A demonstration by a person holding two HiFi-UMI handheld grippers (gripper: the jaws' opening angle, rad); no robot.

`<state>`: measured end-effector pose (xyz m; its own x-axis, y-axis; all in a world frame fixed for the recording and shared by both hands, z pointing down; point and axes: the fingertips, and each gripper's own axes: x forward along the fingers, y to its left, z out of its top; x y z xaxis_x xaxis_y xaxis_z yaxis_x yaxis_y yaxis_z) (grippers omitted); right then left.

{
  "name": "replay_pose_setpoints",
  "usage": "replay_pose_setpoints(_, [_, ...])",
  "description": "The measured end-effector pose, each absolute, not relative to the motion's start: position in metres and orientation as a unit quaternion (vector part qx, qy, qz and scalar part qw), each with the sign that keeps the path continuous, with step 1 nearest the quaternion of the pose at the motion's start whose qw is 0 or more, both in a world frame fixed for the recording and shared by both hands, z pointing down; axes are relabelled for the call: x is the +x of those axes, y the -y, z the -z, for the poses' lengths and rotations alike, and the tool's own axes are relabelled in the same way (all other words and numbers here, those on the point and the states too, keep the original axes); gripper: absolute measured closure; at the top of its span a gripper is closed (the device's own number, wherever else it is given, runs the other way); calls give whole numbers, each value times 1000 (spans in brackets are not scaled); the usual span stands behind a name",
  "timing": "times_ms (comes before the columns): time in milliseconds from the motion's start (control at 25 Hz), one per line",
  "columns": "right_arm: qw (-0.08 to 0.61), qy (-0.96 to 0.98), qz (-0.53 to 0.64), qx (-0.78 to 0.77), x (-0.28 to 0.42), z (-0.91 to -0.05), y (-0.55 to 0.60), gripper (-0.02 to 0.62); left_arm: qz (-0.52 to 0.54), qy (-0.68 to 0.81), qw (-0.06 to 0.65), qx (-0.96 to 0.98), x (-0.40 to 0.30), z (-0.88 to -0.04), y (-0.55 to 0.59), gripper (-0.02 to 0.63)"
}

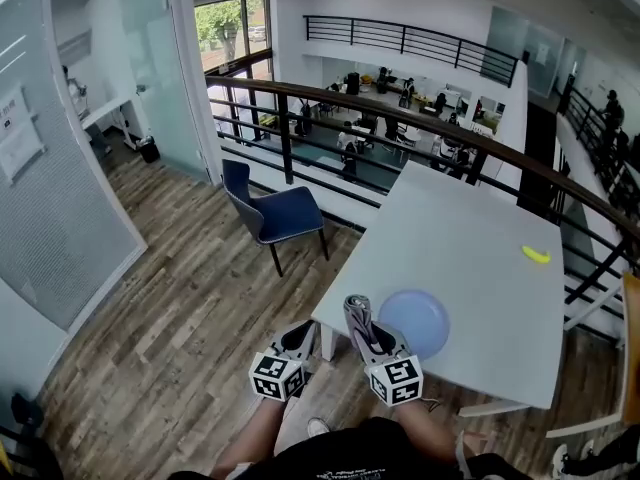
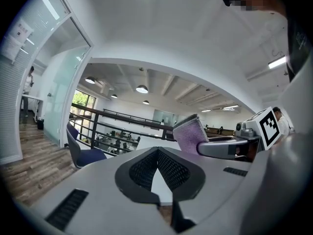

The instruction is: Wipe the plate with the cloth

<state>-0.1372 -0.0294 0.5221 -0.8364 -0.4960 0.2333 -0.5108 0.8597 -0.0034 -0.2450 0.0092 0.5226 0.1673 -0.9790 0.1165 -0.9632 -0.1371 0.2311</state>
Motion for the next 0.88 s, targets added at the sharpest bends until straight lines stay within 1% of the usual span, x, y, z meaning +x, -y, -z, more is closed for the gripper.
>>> replay_pose_setpoints(560, [108,941,-37,318,-97,-521,104,477,12,601,134,788,-209,-531,75,594])
replay_pose_setpoints(720, [115,937,-34,329,-79,-522,142,477,9,593,129,794,-194,-526,109,594])
replay_pose_setpoints(880, [106,933,-39,343,-62,-515,183,477,-8,590,129,797,-184,-528,143,594])
